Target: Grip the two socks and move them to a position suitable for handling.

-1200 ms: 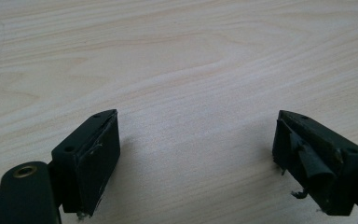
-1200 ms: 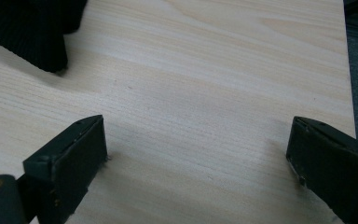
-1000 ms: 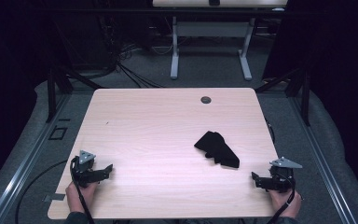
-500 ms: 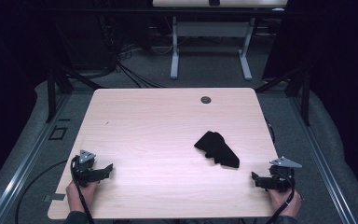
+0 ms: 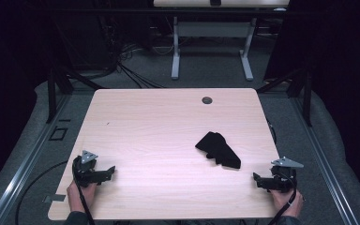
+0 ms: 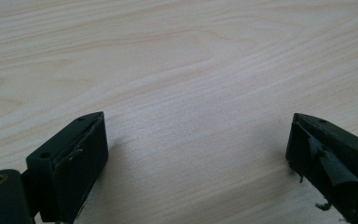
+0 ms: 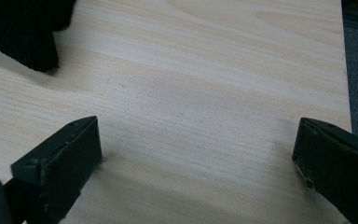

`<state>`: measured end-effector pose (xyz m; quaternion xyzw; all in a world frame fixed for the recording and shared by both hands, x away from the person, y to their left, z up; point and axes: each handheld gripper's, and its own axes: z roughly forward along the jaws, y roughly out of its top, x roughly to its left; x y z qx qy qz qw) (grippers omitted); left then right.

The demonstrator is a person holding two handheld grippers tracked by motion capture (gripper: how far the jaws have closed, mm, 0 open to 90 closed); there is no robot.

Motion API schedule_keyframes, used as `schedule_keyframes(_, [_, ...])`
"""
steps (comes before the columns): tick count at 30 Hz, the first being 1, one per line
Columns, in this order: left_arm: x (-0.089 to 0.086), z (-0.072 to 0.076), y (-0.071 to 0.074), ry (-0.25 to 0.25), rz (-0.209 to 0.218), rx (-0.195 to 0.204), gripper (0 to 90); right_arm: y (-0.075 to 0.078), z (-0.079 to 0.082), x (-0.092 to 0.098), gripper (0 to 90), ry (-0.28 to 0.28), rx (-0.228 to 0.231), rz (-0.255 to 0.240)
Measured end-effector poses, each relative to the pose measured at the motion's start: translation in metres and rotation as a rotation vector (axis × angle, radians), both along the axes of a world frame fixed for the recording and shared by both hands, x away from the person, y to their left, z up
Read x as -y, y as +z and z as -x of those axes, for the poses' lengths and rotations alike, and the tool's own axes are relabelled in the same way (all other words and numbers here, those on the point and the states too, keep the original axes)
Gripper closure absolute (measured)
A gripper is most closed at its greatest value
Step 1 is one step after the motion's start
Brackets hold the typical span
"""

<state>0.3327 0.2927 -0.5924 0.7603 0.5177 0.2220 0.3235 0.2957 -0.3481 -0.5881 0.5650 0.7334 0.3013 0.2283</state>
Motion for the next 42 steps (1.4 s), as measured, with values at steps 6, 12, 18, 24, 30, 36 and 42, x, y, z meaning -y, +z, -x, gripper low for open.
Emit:
schedule_keyframes(6, [0.001,-0.001,-0.001,-0.025,-0.005,-0.011,1.4,0.011,-0.004,-0.004,2.2,0.021,-0.044,-0.009])
schedule_keyframes(12, [0.001,-0.001,-0.001,-0.023,-0.005,-0.011,0.5,0.029,-0.010,-0.016,2.7,0.062,-0.038,0.004])
schedule_keyframes(18, [0.001,-0.001,-0.001,-0.021,-0.004,-0.011,0.5,0.063,-0.025,-0.042,12.6,0.151,-0.033,-0.020])
schedule_keyframes(24, [0.001,-0.001,0.000,-0.024,-0.005,-0.015,0.3,0.080,-0.052,-0.072,28.4,0.236,-0.079,-0.023])
schedule_keyframes(30, [0.001,-0.001,0.000,-0.024,-0.005,-0.015,0.3,0.084,-0.076,-0.093,43.7,0.286,-0.115,-0.015])
schedule_keyframes(36, [0.001,-0.001,0.000,-0.024,-0.005,-0.015,0.3,0.079,-0.106,-0.103,56.7,0.328,-0.198,-0.049])
schedule_keyframes(42, [0.001,-0.002,-0.001,-0.025,-0.005,-0.014,0.3,0.074,-0.116,-0.111,78.0,0.318,-0.257,-0.031])
